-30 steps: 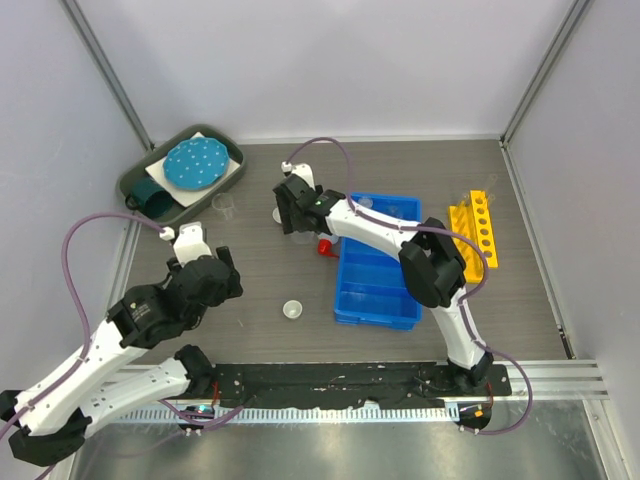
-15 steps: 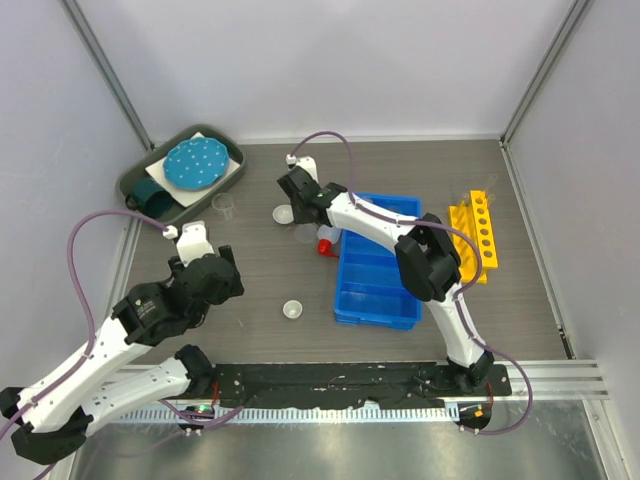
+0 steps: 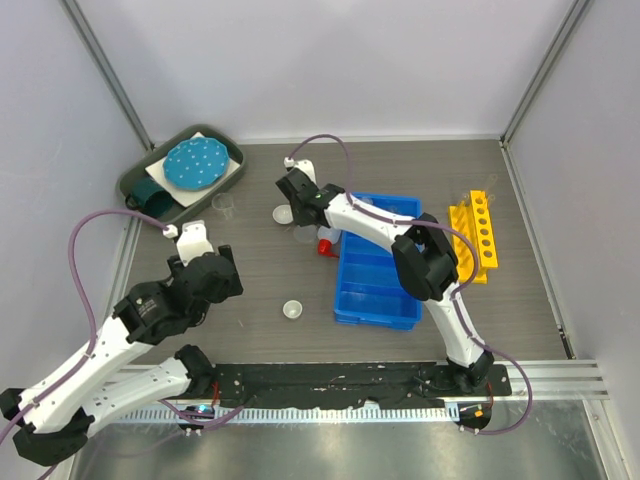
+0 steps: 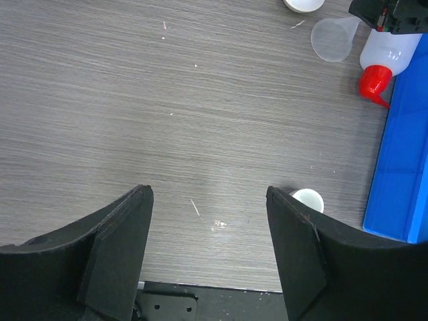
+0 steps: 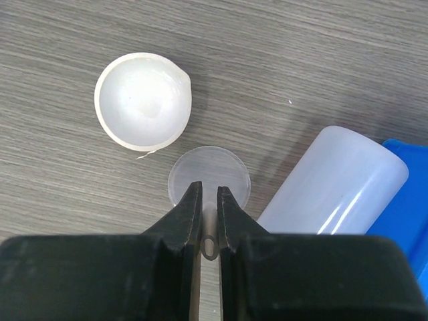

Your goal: Organize the chemistry lab equipment

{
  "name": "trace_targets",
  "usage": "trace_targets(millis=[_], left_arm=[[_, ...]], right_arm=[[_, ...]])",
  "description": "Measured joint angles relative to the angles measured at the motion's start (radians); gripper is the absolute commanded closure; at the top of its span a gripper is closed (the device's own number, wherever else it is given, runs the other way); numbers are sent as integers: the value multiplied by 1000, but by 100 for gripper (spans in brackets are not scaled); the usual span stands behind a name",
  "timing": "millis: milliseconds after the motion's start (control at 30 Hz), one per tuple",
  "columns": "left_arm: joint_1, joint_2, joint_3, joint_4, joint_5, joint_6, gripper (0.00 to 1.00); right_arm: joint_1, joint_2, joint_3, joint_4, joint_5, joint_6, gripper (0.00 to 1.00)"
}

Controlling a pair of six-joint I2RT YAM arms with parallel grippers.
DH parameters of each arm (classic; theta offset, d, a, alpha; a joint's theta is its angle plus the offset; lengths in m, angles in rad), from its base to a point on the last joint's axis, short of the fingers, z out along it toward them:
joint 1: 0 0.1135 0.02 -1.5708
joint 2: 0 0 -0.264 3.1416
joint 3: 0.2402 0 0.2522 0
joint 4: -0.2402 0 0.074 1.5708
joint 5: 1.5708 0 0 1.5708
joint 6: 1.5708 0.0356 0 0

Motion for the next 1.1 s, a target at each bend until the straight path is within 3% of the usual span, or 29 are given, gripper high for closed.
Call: trace_targets(millis=[300, 567, 867, 1100], left_arm=[[9, 24, 39, -16, -1, 5, 27], [80, 129, 137, 7, 34, 64, 28], [267, 463, 315, 115, 207, 166, 32], [418, 734, 472, 173, 323, 187, 35]], right_arm=[[52, -73, -19, -24, -3, -4, 99], [100, -465, -125, -47, 40, -16, 99], [137, -899, -344, -164, 159, -12, 99], [166, -1024, -468, -287, 195, 14, 99]])
